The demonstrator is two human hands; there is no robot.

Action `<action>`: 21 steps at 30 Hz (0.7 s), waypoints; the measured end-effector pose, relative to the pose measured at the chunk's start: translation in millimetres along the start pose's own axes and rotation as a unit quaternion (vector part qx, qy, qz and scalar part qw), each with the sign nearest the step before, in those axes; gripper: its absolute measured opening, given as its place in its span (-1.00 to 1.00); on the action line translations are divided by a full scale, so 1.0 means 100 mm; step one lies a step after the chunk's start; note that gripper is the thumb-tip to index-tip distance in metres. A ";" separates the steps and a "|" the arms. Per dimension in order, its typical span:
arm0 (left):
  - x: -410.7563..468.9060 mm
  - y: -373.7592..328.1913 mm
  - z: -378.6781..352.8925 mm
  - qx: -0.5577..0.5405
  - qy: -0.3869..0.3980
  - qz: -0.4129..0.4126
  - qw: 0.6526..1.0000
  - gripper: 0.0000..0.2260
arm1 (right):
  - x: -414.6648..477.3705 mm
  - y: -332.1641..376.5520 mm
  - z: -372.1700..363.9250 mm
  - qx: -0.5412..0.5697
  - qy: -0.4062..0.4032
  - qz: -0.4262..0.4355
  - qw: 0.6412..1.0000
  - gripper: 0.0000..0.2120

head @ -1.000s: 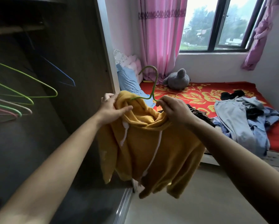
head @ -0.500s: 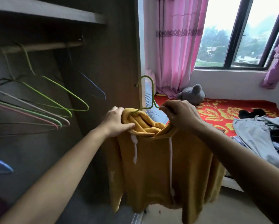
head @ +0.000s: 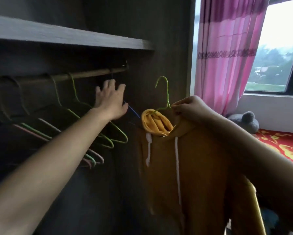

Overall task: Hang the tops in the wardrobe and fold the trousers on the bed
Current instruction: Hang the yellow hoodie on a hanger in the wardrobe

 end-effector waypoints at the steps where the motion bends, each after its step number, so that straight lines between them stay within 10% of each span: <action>1: 0.11 0.07 0.00 0.010 -0.006 0.017 1.000 -0.35 | 0.15 0.01 -0.05 0.008 -0.008 0.015 1.000 -0.83; 21: 0.84 0.88 -0.45 0.116 -0.105 0.042 0.987 -0.19 | 2.43 0.10 -1.40 0.043 0.062 0.124 0.989 -0.72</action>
Point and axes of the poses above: each hand's wrist, its own x-axis towards the middle knuckle, its own z-axis out of the back of the hand, y = z × x, the point moved 4 cm from there along x, towards the middle knuckle, and after that the axes turned 12 degrees about z, right-handed, at the moved point
